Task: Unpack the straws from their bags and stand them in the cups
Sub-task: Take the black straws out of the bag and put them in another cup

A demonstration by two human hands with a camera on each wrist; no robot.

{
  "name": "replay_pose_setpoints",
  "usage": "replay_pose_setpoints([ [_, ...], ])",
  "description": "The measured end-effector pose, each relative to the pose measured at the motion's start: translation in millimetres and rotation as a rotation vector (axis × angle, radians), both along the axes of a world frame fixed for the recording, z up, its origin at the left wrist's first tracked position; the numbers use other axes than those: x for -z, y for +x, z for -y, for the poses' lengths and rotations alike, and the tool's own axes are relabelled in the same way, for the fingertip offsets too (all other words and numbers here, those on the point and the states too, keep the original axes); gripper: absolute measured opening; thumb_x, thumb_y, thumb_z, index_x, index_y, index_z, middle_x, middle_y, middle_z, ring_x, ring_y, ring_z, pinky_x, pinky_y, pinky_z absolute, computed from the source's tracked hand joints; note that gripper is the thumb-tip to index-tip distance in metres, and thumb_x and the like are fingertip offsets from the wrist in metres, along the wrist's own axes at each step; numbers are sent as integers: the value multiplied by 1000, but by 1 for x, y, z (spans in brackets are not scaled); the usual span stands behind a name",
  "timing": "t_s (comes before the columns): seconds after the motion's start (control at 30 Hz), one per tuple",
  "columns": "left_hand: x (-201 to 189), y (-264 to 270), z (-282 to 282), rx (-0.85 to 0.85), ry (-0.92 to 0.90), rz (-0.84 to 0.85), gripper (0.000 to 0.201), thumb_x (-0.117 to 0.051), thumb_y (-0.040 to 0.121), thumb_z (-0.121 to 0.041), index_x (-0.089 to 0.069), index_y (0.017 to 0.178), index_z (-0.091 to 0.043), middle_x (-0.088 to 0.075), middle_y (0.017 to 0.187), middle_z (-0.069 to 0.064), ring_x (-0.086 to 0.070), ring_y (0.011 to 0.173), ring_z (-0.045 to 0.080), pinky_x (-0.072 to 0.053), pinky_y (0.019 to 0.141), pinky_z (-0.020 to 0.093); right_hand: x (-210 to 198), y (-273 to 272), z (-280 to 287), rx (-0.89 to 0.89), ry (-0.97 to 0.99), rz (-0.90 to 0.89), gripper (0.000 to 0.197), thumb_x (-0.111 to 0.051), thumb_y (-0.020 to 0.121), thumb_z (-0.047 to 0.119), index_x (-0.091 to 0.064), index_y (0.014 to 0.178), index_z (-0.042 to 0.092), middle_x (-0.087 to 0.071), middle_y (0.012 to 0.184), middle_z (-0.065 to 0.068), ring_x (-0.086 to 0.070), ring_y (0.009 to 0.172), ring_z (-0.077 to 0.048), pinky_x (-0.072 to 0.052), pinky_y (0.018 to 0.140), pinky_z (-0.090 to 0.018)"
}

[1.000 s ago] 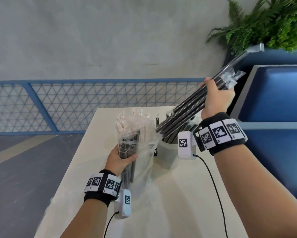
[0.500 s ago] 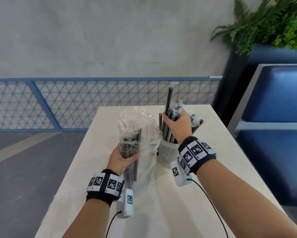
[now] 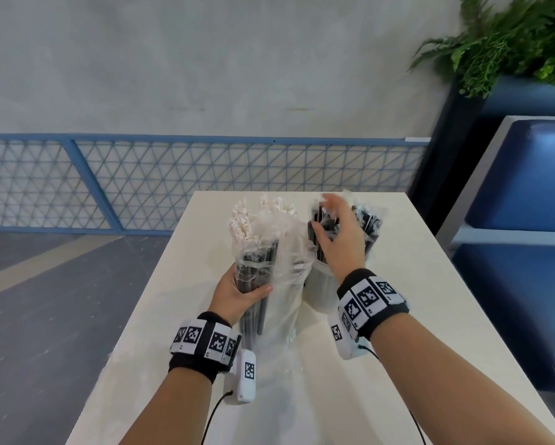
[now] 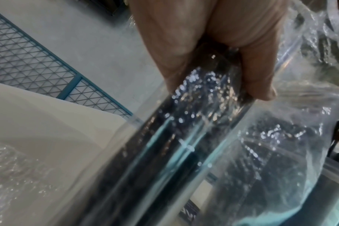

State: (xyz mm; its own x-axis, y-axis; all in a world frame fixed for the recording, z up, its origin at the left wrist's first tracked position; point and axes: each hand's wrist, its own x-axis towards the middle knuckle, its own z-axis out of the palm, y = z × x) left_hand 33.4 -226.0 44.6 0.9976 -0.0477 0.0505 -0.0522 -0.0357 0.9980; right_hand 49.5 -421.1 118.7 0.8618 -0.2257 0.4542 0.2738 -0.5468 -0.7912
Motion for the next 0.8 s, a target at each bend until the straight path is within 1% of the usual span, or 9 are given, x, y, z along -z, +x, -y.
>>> replay_pose_setpoints([
  [0.07, 0, 0, -1, 8, 1, -2, 37, -75, 69, 6, -61, 94, -17, -69, 87, -4, -67, 74, -3, -52, 73, 15, 2, -3, -1, 10, -91, -50, 39, -57, 88, 7, -51, 126, 13, -55, 127, -5, -53, 111, -15, -42, 100, -27],
  [0.1, 0, -1, -1, 11, 3, -1, 38, -75, 69, 6, -61, 95, -17, -69, 88, -3, -67, 75, -3, -52, 74, 15, 2, -6, -4, 66, -128, 43, 36, -56, 89, 9, -52, 125, 12, -54, 126, -4, -51, 114, -17, -41, 102, -28],
  [0.2, -1, 0, -2, 17, 11, 9, 39, -74, 69, 7, -59, 94, -18, -68, 87, -4, -66, 73, -6, -51, 70, 10, -6, -25, -18, 54, -125, 358, 23, -56, 88, 9, -56, 111, 7, -53, 106, 3, -51, 96, -8, -39, 90, -11],
  [0.27, -2, -1, -2, 21, 11, 20, 40, -74, 68, 9, -58, 94, -18, -68, 87, -4, -66, 73, -7, -51, 69, 9, -4, -37, -28, -129, -175, 264, 16, -55, 88, 12, -58, 104, 8, -57, 94, 3, -53, 79, -5, -43, 78, -10],
  [0.4, 2, -2, -3, 28, -3, 36, 45, -74, 68, 9, -59, 100, -18, -69, 93, 0, -68, 82, 3, -53, 79, 17, 13, -41, -37, -253, -238, -151, 27, -59, 88, 20, -52, 113, 12, -62, 94, -1, -59, 82, -12, -50, 78, -25],
  [0.47, 3, -3, -3, 32, -5, 29, 45, -75, 68, 6, -60, 103, -17, -70, 95, 1, -68, 87, 9, -53, 83, 22, 14, -41, -38, -228, -187, -187, 34, -61, 87, 19, -45, 116, 10, -59, 95, -1, -58, 81, -13, -46, 73, -18],
  [0.57, 4, -2, -3, 25, -2, 22, 42, -75, 68, 6, -60, 100, -17, -69, 90, -2, -67, 80, 3, -52, 79, 19, 11, -42, -38, -145, -174, -123, 32, -63, 85, 13, -43, 110, 6, -50, 99, -3, -56, 76, -15, -40, 65, -9],
  [0.73, 3, -4, -5, 28, -22, 20, 43, -72, 70, 10, -58, 101, -17, -68, 92, -4, -66, 78, -5, -51, 75, 11, 11, -43, -38, -102, -363, -148, 46, -62, 86, 16, -40, 123, -1, -39, 124, -12, -54, 97, -18, -33, 88, -10],
  [0.8, 2, -6, -5, 42, -27, 20, 45, -71, 71, 10, -57, 106, -13, -68, 93, -5, -66, 78, -5, -51, 75, 11, 11, -44, -40, -114, -343, -180, 54, -64, 85, 18, -37, 130, 2, -37, 128, -11, -55, 98, -15, -31, 89, -8],
])
